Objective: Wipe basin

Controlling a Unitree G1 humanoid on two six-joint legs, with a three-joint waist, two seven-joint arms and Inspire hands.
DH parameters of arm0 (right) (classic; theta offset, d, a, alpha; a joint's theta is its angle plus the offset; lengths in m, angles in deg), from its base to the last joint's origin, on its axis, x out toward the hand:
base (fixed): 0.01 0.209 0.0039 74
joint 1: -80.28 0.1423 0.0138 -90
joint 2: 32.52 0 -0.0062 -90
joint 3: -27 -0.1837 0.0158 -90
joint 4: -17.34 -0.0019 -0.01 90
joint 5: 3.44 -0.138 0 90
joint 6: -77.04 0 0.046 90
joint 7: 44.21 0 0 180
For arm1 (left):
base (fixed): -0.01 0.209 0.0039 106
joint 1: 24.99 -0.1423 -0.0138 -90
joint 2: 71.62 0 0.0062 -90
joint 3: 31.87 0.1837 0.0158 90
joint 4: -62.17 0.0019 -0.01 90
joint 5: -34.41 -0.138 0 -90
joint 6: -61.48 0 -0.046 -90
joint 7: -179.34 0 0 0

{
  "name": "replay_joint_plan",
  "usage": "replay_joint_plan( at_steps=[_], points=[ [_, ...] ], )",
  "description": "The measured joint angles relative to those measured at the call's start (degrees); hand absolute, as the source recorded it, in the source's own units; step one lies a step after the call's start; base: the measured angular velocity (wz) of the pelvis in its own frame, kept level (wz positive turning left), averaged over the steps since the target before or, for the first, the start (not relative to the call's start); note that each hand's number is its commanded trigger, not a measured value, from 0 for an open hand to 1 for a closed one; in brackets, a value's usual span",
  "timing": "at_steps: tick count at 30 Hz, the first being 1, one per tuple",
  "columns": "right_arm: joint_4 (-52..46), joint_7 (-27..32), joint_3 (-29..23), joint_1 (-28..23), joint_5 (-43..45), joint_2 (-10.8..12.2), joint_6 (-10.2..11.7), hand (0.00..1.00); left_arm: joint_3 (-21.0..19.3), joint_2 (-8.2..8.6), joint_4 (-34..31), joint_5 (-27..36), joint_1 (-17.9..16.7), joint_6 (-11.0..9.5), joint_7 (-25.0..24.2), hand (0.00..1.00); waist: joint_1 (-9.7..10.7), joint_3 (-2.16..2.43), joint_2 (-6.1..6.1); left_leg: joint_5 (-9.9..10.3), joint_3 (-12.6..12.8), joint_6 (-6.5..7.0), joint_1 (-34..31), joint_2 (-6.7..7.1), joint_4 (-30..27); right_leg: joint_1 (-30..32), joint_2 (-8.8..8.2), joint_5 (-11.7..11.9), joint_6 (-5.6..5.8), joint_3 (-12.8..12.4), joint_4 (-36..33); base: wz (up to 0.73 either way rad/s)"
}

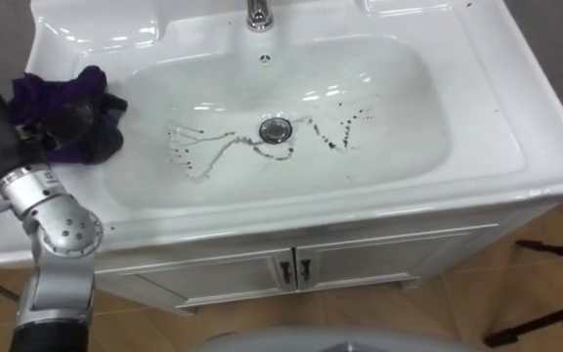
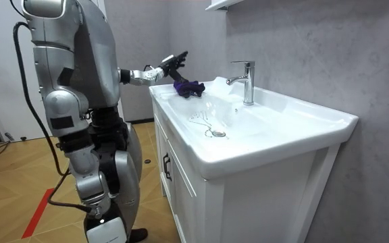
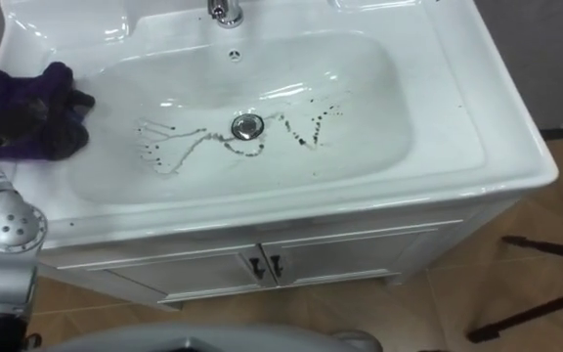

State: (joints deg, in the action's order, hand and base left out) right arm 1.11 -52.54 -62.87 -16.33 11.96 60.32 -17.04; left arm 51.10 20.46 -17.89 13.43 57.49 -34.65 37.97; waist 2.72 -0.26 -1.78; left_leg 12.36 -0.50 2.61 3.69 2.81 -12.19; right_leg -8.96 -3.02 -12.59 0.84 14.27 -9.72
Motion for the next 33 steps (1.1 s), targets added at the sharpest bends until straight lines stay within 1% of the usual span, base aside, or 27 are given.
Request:
replay_joint_plan(
  at_steps=[1,3,5,7,10,12,16,20,27,33],
  points=[
    [-0.06,0.03,0.0,0.01,0.57,-0.01,-0.3,0.0,0.34,0.0,0.82,0.0,0.25,0.16,-0.14,0.0,0.02,0.01,-0.07,0.0,0.09,-0.01,0.0,-0.01,0.0,0.01,0.05,0.05,-0.03,-0.05,0.01,-0.05],
    [-0.15,0.09,0.37,0.4,1.75,-0.02,-1.43,0.0,1.54,0.01,3.38,-0.04,1.11,1.33,-0.61,0.0,0.19,0.05,-0.4,0.0,0.19,-0.02,0.04,-0.08,0.0,0.04,0.12,0.09,-0.09,-0.07,0.0,-0.04],
    [-0.16,0.06,0.52,0.47,2.54,-0.01,-2.15,0.0,2.52,0.05,4.67,-0.06,1.44,2.04,-0.8,0.0,0.44,0.06,-0.71,-0.01,0.17,-0.02,0.03,-0.08,-0.02,0.1,0.12,0.11,-0.12,0.01,0.01,0.0],
    [-0.16,-0.05,0.9,0.44,2.96,0.09,-2.36,0.0,2.96,0.1,5.66,-0.14,1.46,2.25,-1.37,0.0,0.54,0.12,-0.88,-0.01,0.16,-0.03,0.04,-0.08,0.0,0.09,0.12,0.11,-0.12,0.0,0.02,0.0],
    [-0.2,-0.58,0.89,0.41,2.96,0.17,-2.93,0.0,2.94,0.13,5.92,-0.26,1.46,3.49,-1.79,0.0,0.94,0.2,-1.02,-0.02,0.25,-0.04,0.16,-0.12,0.15,0.5,0.13,0.11,-0.12,-0.1,0.01,-0.01],
    [-0.22,-0.61,0.91,0.42,2.96,0.23,-3.29,0.0,2.93,0.13,5.91,-2.1,1.46,4.06,-1.87,0.0,1.02,0.29,-1.17,-0.04,0.31,-0.05,0.13,-0.11,0.21,0.7,0.11,0.12,-0.14,-0.21,-0.01,-0.02],
    [-0.24,-0.6,1.12,0.45,2.96,0.45,-3.51,0.0,2.94,0.13,5.83,-2.41,1.46,4.4,-2.08,0.0,1.48,0.27,-1.19,-0.06,0.31,-0.06,0.4,-0.12,0.49,0.65,0.11,0.12,-0.13,-0.4,0.0,-0.01],
    [-0.22,-0.61,1.13,0.66,3.16,0.7,-3.5,0.0,2.94,0.13,5.83,-2.43,1.46,4.44,-2.21,0.0,1.69,0.15,-1.03,-0.07,0.32,-0.06,0.77,-0.13,0.81,0.56,0.15,0.12,-0.13,-0.93,0.02,-0.04],
    [-0.28,-1.0,0.97,1.11,3.17,0.82,-3.5,0.0,2.93,0.13,5.83,-2.5,1.46,4.44,-2.45,0.0,1.71,0.07,-0.88,-0.06,0.35,-0.05,0.87,-0.13,0.91,0.7,0.19,0.12,-0.13,-1.5,0.01,-0.03],
    [-0.28,-2.16,1.0,1.17,3.16,1.05,-3.51,0.0,2.9,0.13,5.98,-2.48,1.45,4.44,-4.11,0.0,1.65,0.0,-0.68,-0.06,0.38,-0.06,0.94,-0.11,0.87,0.66,0.21,0.12,-0.13,-1.56,-0.04,0.0]
  ],
)
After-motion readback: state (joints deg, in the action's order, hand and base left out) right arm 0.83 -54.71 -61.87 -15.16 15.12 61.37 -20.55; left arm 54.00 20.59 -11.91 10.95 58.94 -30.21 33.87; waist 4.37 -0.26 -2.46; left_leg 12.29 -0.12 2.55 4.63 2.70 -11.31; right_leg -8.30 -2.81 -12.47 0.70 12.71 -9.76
